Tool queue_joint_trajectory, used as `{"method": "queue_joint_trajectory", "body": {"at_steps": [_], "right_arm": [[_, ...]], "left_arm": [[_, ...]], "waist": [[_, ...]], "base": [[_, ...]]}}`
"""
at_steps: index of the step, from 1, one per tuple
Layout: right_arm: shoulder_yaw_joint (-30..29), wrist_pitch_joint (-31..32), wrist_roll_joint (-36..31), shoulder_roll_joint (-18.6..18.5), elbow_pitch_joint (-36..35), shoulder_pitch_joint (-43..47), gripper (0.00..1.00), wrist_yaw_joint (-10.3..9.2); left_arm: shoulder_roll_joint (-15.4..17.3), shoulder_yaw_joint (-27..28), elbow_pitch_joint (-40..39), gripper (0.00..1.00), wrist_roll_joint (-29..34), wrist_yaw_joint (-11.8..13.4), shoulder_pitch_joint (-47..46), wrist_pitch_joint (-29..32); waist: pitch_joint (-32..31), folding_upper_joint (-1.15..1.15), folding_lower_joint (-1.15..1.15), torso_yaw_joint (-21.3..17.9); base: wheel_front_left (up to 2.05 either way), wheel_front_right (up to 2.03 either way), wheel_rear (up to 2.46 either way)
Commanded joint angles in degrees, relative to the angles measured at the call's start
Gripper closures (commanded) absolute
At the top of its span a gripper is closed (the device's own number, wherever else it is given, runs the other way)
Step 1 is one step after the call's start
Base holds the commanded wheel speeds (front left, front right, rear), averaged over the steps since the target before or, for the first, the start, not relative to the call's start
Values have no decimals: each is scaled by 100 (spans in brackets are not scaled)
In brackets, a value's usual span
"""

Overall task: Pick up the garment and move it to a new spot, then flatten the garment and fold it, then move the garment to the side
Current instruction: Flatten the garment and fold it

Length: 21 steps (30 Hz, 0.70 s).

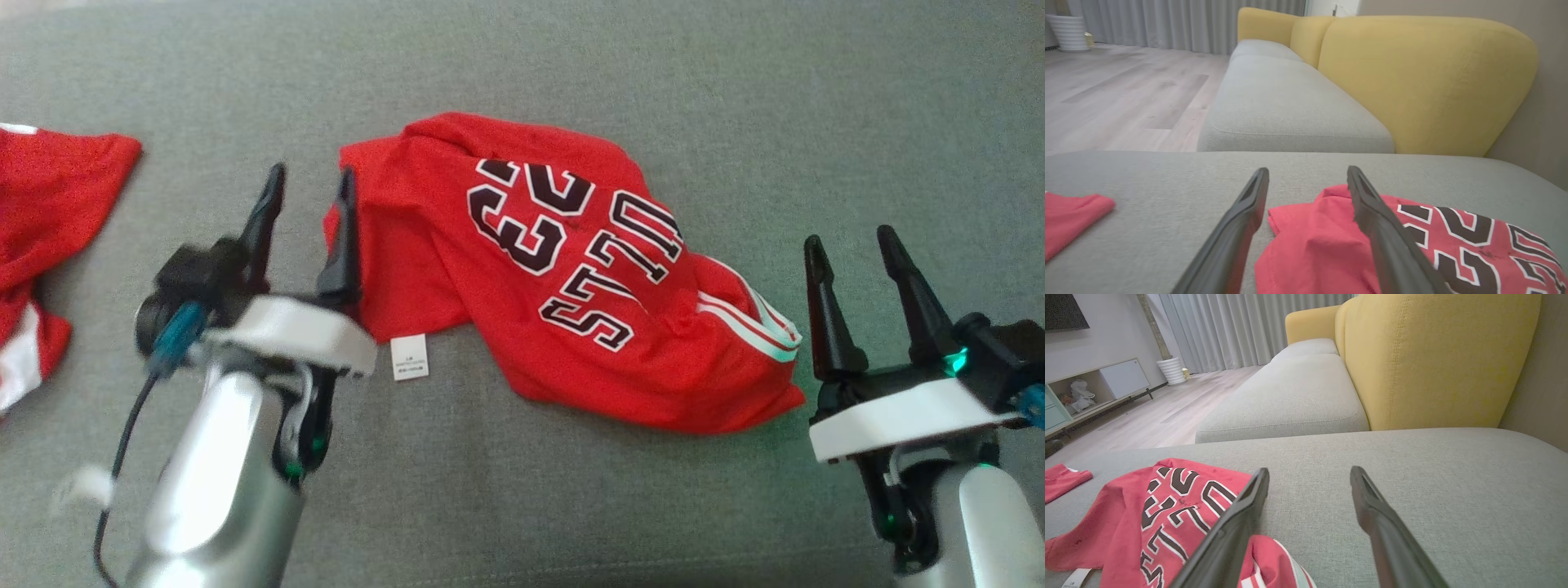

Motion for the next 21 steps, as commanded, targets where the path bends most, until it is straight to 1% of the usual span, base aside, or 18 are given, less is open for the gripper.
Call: {"method": "queue_joint_trajectory", "body": {"at_steps": [1, 6, 10, 15, 21], "right_arm": [[181, -48, -42, -112, -157, -134, 0, 43], [274, -49, -55, -158, -67, -13, 0, 43], [352, -32, -39, -155, -7, 140, 0, 43], [390, 9, -11, -145, -5, 317, 0, 43], [403, 61, 8, -137, -38, 374, 0, 43]], "left_arm": [[150, 337, -466, 0, 89, 72, 140, -68], [117, 603, -1137, 0, 226, 223, 1067, -68], [100, 719, -1362, 0, 245, 300, 1574, -68], [108, 736, -1461, 0, 275, 321, 1880, -68], [108, 722, -1484, 0, 277, 326, 1977, -69]], "waist": [[-127, 0, 0, 81], [-359, 0, 0, 169], [-522, 0, 0, 210], [-617, 0, 0, 247], [-653, 0, 0, 253]], "base": [[0, 0, 0], [0, 0, 0], [0, 0, 0], [0, 0, 0], [0, 0, 0]]}}
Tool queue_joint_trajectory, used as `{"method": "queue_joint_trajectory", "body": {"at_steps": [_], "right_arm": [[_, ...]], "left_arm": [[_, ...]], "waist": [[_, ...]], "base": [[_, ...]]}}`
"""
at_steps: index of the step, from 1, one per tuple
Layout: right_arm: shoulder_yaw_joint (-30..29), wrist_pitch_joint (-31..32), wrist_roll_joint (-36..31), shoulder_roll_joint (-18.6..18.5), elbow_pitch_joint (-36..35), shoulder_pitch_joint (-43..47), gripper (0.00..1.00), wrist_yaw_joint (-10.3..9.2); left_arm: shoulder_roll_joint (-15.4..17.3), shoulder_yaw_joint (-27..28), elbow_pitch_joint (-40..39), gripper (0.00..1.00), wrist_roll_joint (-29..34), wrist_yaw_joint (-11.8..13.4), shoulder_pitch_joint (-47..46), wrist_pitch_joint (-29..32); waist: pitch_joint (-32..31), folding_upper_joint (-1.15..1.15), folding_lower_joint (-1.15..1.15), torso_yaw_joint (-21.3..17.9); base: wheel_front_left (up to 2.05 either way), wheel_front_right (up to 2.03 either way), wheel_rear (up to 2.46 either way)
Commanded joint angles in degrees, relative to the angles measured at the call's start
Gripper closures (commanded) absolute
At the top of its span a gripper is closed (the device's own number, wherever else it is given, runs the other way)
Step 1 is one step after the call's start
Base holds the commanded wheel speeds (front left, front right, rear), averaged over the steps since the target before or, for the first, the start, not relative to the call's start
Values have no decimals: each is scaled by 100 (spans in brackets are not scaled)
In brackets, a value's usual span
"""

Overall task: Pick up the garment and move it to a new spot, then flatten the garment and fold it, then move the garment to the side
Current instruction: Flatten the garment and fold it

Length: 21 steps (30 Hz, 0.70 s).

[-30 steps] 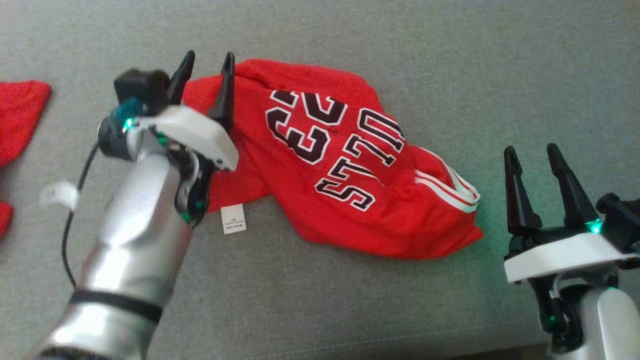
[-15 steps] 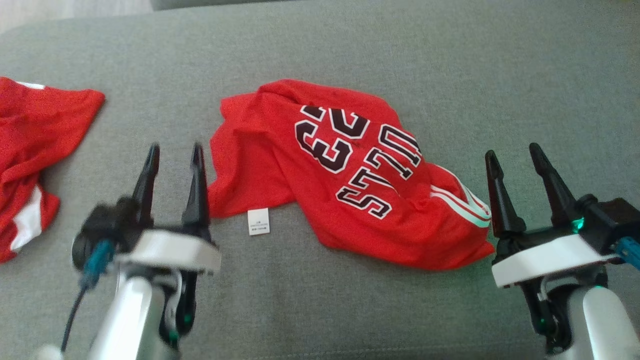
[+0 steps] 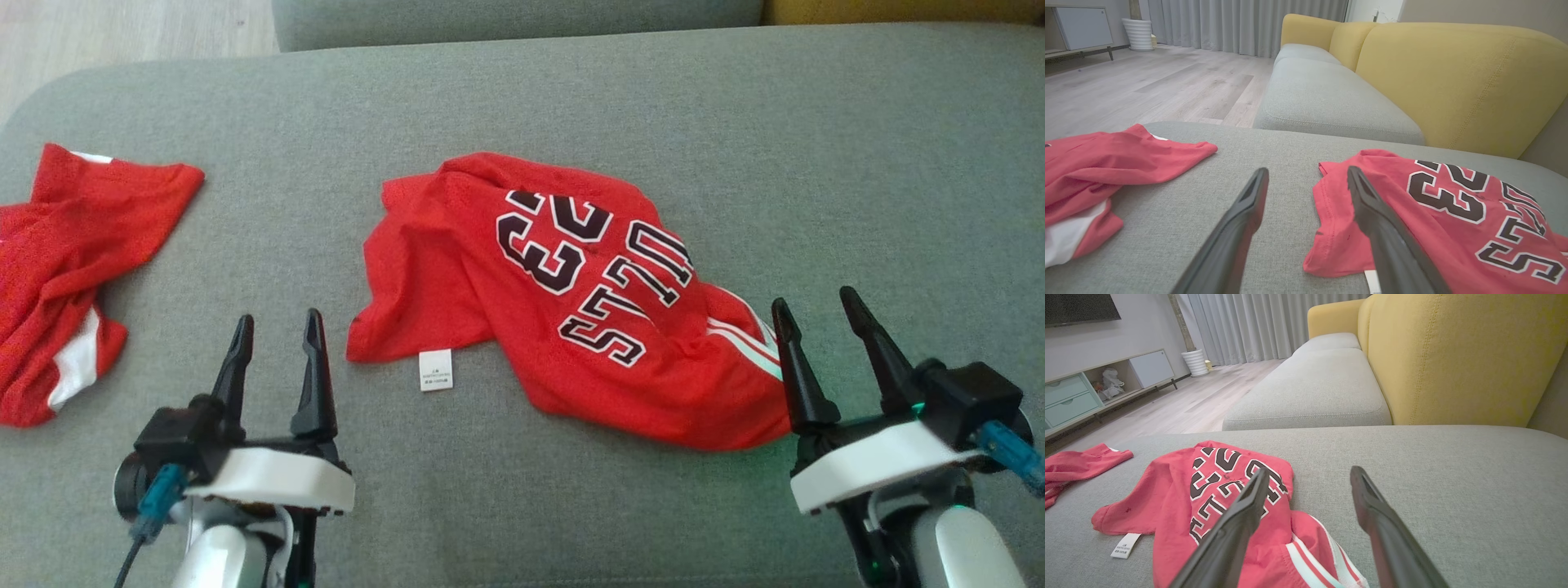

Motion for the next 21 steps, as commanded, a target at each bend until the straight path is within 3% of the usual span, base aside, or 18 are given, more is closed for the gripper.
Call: {"method": "queue_joint_trajectory", "body": {"at_steps": [1, 10, 21], "right_arm": [[134, 5, 8, -39, -224, -99, 0, 43], [152, 136, 27, -85, -191, -105, 0, 43], [205, 845, -6, -274, 589, -207, 0, 43]], "left_arm": [[107, 216, -193, 0, 31, 9, -129, -34], [133, 140, -171, 0, 67, 1, -182, -35], [32, 37, -195, 0, 102, -96, -476, -35]], "waist": [[-2, 0, 0, 1], [24, 0, 0, 14], [366, 0, 0, 215]], "base": [[0, 0, 0], [0, 0, 0], [0, 0, 0]]}}
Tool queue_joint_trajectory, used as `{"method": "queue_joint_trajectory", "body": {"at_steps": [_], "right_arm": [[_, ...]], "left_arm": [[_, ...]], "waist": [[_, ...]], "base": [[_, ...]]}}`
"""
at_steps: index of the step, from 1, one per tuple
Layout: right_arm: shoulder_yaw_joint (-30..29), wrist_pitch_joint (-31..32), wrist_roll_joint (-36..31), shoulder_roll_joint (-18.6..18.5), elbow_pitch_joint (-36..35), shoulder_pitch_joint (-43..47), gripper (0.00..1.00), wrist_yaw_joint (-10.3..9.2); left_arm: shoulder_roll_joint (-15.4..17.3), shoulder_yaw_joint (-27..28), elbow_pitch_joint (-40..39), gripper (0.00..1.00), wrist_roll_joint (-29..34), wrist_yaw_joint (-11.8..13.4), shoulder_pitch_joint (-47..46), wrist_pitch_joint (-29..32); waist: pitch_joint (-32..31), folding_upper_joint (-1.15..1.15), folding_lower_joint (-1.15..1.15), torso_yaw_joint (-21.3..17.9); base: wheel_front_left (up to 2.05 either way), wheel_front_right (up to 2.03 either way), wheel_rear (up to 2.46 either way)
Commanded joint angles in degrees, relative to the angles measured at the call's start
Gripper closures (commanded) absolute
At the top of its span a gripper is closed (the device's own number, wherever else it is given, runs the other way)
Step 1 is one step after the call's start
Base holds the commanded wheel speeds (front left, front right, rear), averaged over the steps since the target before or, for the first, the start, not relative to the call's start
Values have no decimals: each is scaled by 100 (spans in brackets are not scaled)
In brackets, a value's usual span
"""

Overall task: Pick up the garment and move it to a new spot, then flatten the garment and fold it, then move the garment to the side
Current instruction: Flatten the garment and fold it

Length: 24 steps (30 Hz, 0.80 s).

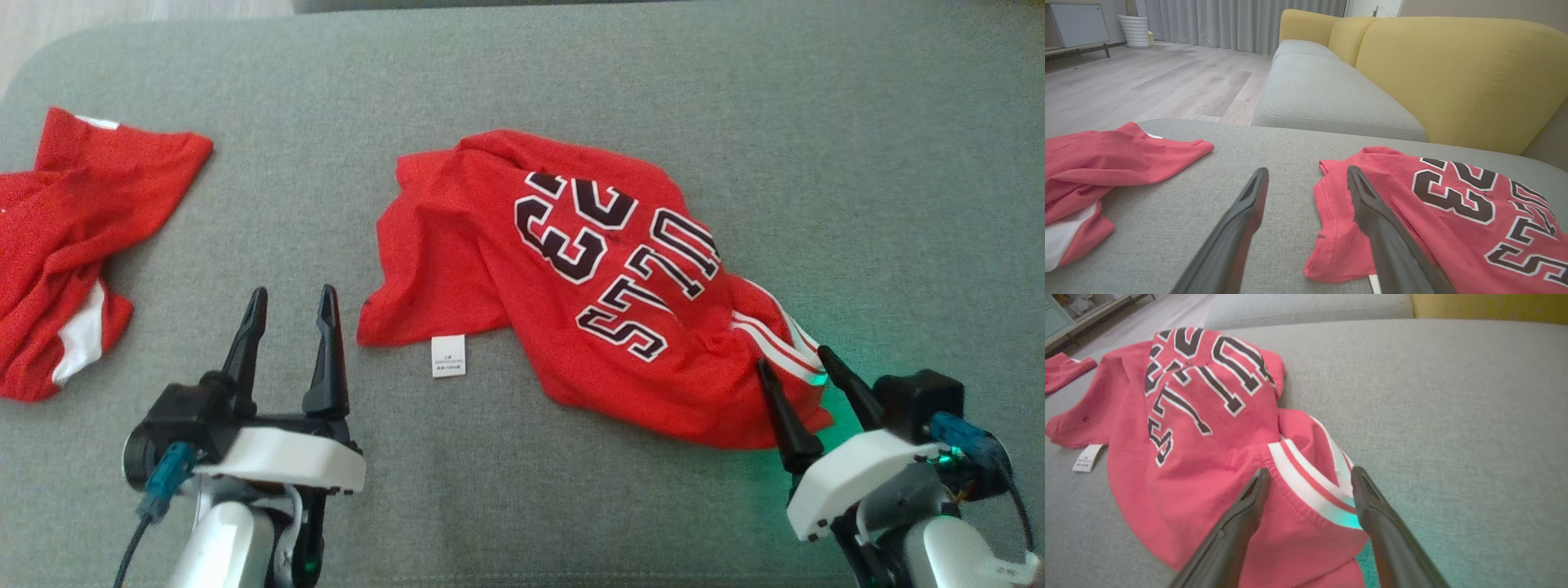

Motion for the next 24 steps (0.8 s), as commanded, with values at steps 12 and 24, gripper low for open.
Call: {"method": "queue_joint_trajectory", "body": {"at_steps": [12, 24], "right_arm": [[434, 8, 352, -300, -346, -456, 100, 43], [120, -153, 811, -71, -706, -1237, 100, 43]], "left_arm": [[-67, 203, -162, 0, 137, -127, -379, -35], [-159, 204, -172, 0, 217, -257, -530, -35]], "waist": [[239, 0, 0, 46], [336, 0, 0, 24]], "base": [[0, 0, 0], [0, 0, 0]]}}
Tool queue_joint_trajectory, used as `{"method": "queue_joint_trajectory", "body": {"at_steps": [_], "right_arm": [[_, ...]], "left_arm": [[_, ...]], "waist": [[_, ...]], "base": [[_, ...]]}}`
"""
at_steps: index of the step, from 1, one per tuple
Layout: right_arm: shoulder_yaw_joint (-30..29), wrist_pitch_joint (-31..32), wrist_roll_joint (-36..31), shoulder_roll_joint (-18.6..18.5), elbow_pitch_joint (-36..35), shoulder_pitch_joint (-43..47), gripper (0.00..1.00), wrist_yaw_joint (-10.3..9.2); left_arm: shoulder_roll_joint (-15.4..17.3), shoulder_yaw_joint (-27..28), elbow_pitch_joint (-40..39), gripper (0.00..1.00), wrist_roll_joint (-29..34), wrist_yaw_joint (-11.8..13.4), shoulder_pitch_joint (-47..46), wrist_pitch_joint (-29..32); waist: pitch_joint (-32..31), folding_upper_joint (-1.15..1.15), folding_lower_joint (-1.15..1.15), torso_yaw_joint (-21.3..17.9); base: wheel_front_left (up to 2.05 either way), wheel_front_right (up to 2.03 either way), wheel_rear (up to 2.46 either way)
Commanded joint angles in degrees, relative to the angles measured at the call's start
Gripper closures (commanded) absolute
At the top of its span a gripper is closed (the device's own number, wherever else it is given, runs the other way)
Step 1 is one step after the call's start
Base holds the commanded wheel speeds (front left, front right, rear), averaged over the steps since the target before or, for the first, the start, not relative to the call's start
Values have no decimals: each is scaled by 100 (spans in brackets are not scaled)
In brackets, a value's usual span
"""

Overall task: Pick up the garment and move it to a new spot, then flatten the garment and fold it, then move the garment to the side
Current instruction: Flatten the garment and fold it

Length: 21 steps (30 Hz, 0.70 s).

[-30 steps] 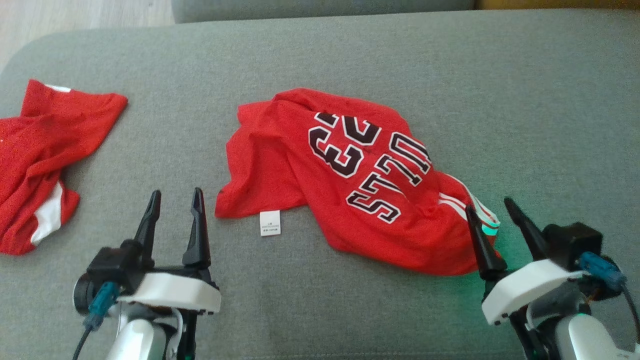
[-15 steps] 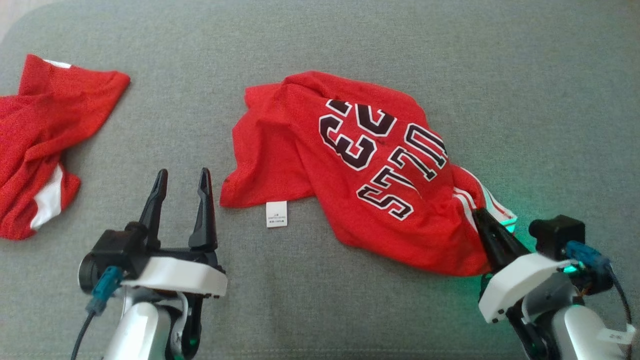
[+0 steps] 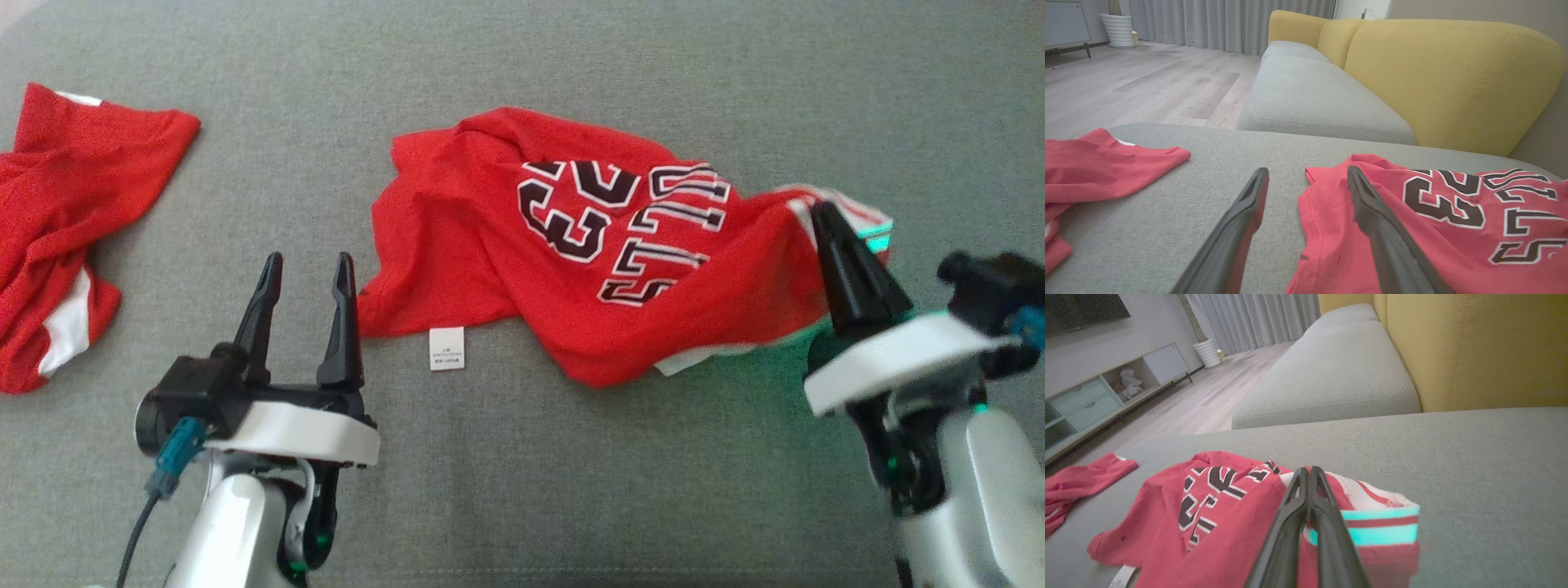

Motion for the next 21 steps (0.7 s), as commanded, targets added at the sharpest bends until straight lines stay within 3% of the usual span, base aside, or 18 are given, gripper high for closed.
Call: {"method": "queue_joint_trajectory", "body": {"at_steps": [1, 11, 21], "right_arm": [[53, 2, 78, 58, -121, -296, 100, 43], [-405, 205, 308, 264, 1512, -1786, 100, 43], [-508, -248, 243, -25, 3446, -3313, 100, 43]], "left_arm": [[26, 176, -161, 0, 70, -22, -215, -35], [-95, 59, -23, 0, 94, -160, -464, -35], [-191, 18, 24, 0, 107, -241, -676, -35]], "waist": [[21, 0, 0, 23], [342, 0, 0, 372], [690, 0, 0, 628]], "base": [[0, 0, 0], [0, 0, 0], [0, 0, 0]]}}
